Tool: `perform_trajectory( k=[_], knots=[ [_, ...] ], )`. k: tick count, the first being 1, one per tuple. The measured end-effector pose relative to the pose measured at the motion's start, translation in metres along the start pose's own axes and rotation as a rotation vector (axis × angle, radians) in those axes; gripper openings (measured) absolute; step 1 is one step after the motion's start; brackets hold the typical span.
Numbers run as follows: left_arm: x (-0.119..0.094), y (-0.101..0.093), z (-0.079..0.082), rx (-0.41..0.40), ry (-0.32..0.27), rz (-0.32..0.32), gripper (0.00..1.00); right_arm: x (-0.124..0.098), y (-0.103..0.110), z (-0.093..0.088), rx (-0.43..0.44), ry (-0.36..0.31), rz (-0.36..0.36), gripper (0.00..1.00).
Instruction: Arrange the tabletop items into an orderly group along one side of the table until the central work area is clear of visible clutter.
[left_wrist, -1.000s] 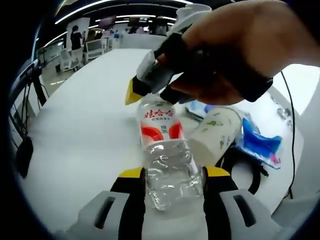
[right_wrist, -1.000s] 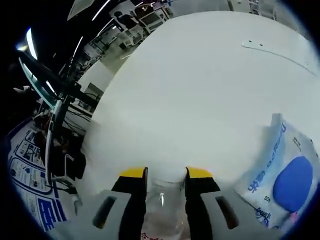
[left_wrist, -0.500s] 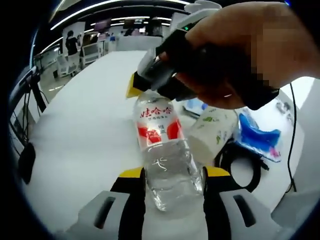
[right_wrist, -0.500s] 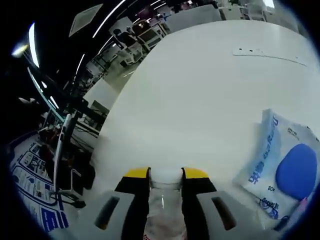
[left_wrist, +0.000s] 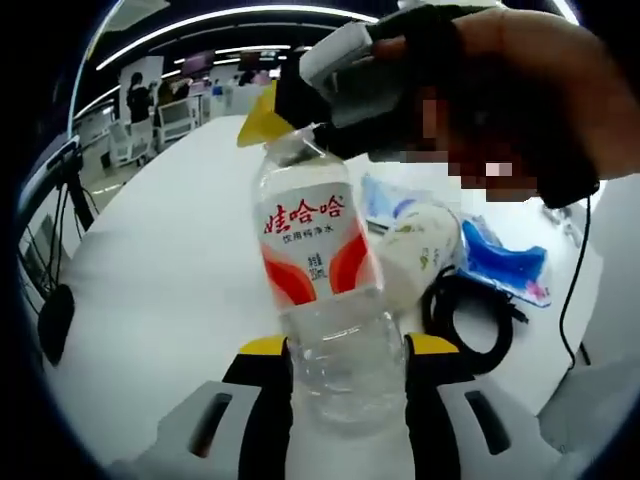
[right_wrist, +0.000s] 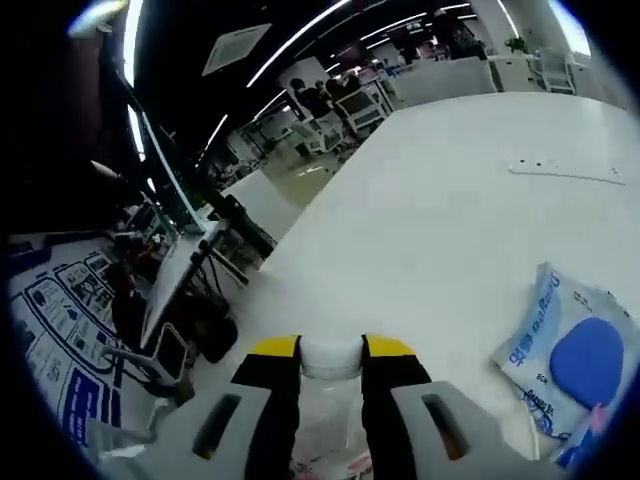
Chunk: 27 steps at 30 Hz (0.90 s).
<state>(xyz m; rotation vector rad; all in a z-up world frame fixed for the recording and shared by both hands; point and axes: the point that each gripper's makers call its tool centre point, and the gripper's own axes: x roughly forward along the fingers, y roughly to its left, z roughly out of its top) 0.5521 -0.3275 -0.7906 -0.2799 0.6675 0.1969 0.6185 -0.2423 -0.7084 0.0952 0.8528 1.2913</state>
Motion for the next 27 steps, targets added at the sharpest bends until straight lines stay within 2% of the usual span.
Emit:
perform_trajectory(
  k=[3,10,13,17,24,27],
  knots=[
    [-0.003,0.000,-0.002,0.020,0.012,-0.010,0.39,-0.010,0.014,0.000,-0.066,-0.030,0.030,0.19],
    [-0.009,0.005,-0.003,0.133,0.023,-0.021,0.38,-0.035,0.037,0.000,-0.163,-0.085,0.093,0.19],
    [-0.013,-0.001,0.003,0.149,-0.003,-0.062,0.38,-0.046,0.045,0.004,-0.221,-0.099,0.108,0.18],
    [-0.014,-0.009,0.006,0.158,-0.015,-0.106,0.38,-0.057,0.053,0.004,-0.296,-0.086,0.128,0.18],
    [-0.024,-0.010,0.016,0.205,-0.043,-0.158,0.37,-0.075,0.065,0.009,-0.345,-0.116,0.185,0.18],
    [-0.026,-0.015,0.018,0.204,-0.047,-0.229,0.37,-0.081,0.071,0.009,-0.386,-0.115,0.215,0.18]
  ],
)
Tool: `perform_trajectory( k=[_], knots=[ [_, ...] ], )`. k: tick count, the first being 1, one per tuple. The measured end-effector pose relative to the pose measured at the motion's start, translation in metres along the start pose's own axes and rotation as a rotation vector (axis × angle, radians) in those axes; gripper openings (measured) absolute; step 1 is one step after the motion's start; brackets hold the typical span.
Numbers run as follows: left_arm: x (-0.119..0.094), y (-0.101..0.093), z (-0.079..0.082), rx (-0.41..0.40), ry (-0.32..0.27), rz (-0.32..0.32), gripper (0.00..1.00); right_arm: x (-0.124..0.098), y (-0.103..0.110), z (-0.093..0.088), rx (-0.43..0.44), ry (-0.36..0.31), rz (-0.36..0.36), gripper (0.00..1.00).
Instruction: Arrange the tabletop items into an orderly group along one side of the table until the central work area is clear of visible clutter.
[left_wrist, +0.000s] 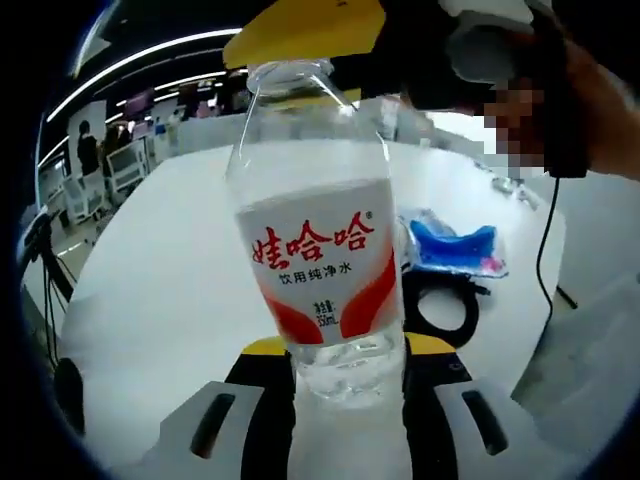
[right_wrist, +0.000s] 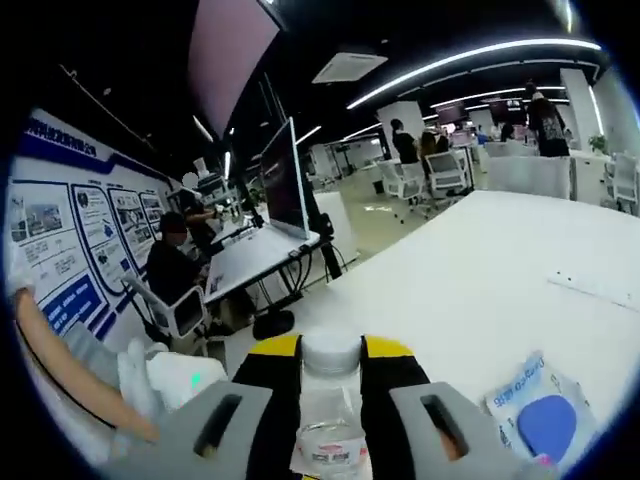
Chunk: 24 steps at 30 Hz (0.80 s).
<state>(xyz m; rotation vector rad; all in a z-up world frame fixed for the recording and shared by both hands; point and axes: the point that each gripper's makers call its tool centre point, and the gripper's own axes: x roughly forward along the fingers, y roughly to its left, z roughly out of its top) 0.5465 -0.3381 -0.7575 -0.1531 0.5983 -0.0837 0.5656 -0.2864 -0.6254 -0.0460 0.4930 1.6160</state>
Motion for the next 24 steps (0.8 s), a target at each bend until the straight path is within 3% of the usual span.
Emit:
perform_trajectory(
  k=[5,10,24],
  knots=[
    [-0.005,0.001,0.006,0.015,-0.015,-0.046,0.36,-0.006,0.012,0.006,-0.063,-0.020,0.053,0.18],
    [-0.010,0.007,0.011,0.070,-0.023,0.004,0.37,-0.009,0.015,0.010,-0.080,-0.036,0.074,0.18],
    [-0.018,0.013,0.025,0.003,-0.072,0.067,0.38,-0.015,0.017,0.023,-0.080,-0.103,0.108,0.18]
  ],
)
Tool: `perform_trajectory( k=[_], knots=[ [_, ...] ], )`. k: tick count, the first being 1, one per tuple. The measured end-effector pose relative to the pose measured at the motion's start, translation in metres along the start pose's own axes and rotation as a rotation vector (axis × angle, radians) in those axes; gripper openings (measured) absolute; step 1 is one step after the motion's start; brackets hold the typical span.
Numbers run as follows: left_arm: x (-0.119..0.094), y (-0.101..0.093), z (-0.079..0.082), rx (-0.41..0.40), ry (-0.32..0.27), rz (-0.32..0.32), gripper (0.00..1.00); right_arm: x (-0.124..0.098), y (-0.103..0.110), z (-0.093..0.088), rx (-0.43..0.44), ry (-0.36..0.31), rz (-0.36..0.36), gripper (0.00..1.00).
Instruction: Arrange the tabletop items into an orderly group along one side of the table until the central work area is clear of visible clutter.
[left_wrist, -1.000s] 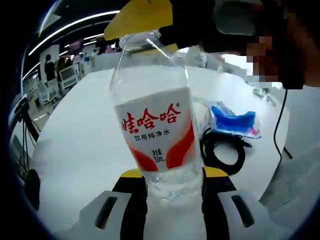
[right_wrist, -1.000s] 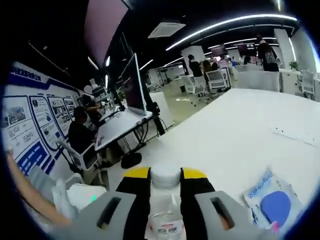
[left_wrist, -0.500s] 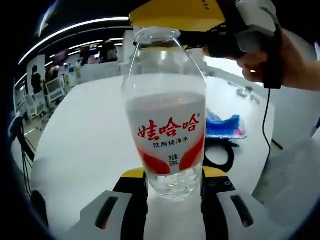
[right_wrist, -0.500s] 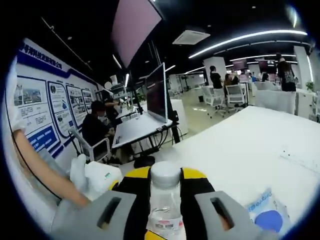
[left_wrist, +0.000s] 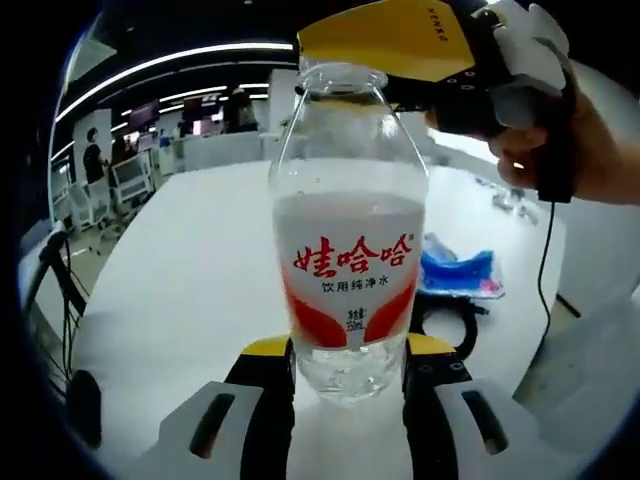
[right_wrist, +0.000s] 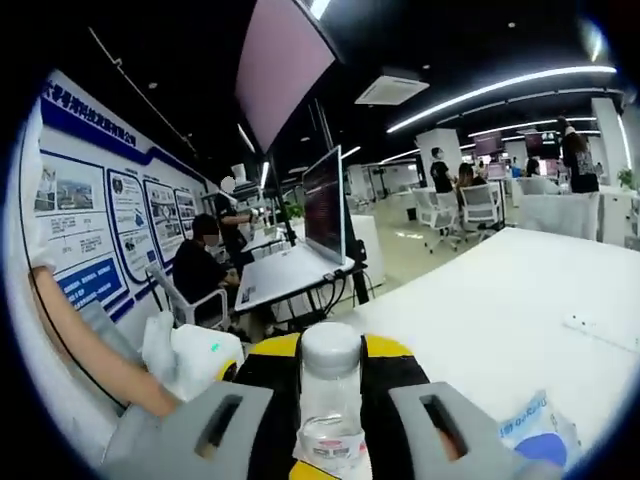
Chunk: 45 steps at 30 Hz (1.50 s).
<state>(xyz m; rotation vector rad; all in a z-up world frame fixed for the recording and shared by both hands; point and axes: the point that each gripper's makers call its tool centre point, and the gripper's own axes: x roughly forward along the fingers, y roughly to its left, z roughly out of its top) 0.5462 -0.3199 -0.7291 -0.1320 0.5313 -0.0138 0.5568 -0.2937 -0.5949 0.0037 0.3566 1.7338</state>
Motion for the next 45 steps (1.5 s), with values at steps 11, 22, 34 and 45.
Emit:
perform_trajectory(
  k=[11,22,34,45],
  knots=[
    [-0.006,0.019,0.020,-0.054,-0.070,0.092,0.54,0.007,-0.014,0.000,-0.036,-0.007,0.003,0.17],
    [-0.024,0.014,-0.004,-0.012,-0.001,0.120,0.59,0.023,-0.055,0.013,-0.099,-0.020,-0.023,0.18],
    [-0.043,-0.010,-0.013,0.101,0.037,0.112,0.64,0.030,-0.084,0.009,-0.105,-0.014,-0.029,0.18],
    [-0.055,-0.014,-0.003,0.193,-0.014,0.206,0.67,0.033,-0.090,0.010,-0.133,-0.001,-0.007,0.18]
  ],
)
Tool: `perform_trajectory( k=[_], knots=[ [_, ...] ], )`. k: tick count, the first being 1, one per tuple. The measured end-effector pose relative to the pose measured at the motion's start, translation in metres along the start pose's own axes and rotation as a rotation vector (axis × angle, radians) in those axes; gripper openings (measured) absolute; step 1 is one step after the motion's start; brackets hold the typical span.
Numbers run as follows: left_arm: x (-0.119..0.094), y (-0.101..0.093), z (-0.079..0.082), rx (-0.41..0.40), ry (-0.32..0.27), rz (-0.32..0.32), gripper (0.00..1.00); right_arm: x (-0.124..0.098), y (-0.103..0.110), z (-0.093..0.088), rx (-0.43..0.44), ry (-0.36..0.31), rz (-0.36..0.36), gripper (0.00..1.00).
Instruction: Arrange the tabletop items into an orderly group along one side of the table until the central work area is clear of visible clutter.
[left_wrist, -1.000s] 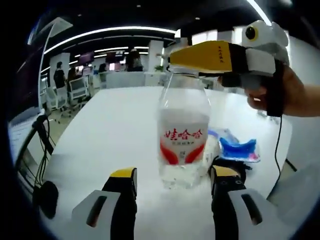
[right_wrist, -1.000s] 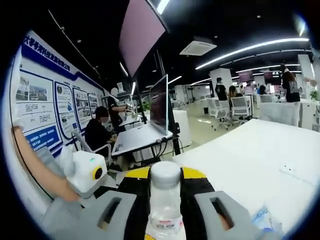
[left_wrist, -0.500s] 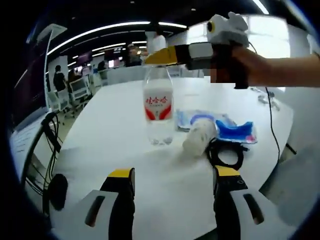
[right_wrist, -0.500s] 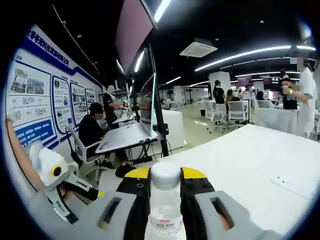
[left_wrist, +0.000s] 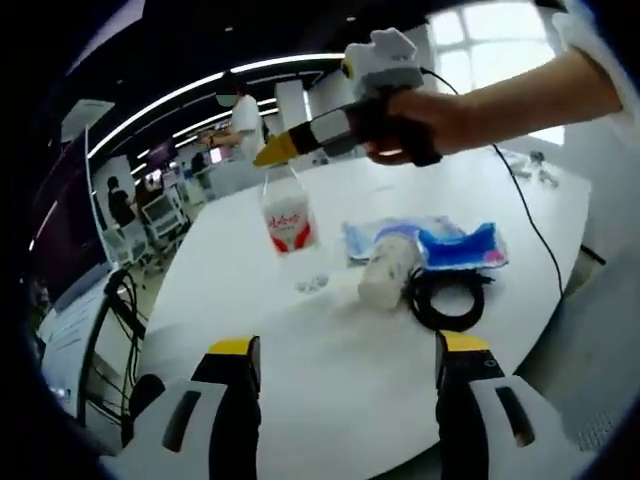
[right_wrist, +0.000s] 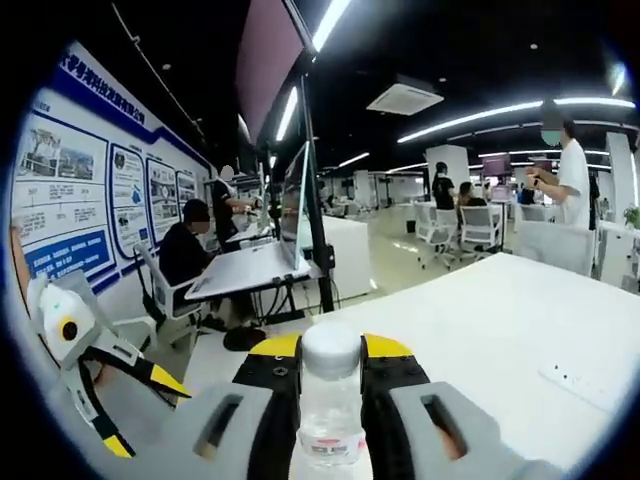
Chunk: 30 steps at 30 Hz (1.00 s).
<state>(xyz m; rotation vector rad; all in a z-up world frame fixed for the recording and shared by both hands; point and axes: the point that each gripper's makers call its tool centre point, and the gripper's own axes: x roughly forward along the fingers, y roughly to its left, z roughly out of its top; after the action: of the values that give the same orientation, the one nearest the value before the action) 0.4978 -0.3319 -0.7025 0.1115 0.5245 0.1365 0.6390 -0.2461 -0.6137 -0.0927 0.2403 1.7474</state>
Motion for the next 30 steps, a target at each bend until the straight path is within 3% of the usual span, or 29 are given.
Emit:
perform_trajectory(
  k=[2,5,7,20,30],
  knots=[
    [0.000,-0.001,-0.002,0.017,0.000,0.007,0.68,-0.002,-0.001,-0.001,-0.001,0.004,-0.006,0.18],
    [0.003,-0.001,-0.010,0.141,0.033,0.039,0.68,-0.004,-0.001,-0.002,-0.011,0.012,-0.007,0.18],
    [0.004,-0.003,-0.006,0.199,0.020,0.053,0.66,-0.004,-0.003,-0.002,-0.012,0.013,-0.007,0.18],
    [0.002,0.001,-0.002,0.161,-0.021,0.068,0.71,-0.001,-0.020,-0.014,-0.010,0.040,-0.016,0.18],
    [0.005,0.000,-0.009,0.189,0.020,0.066,0.69,0.007,-0.030,-0.025,-0.012,0.052,-0.013,0.18]
  ],
)
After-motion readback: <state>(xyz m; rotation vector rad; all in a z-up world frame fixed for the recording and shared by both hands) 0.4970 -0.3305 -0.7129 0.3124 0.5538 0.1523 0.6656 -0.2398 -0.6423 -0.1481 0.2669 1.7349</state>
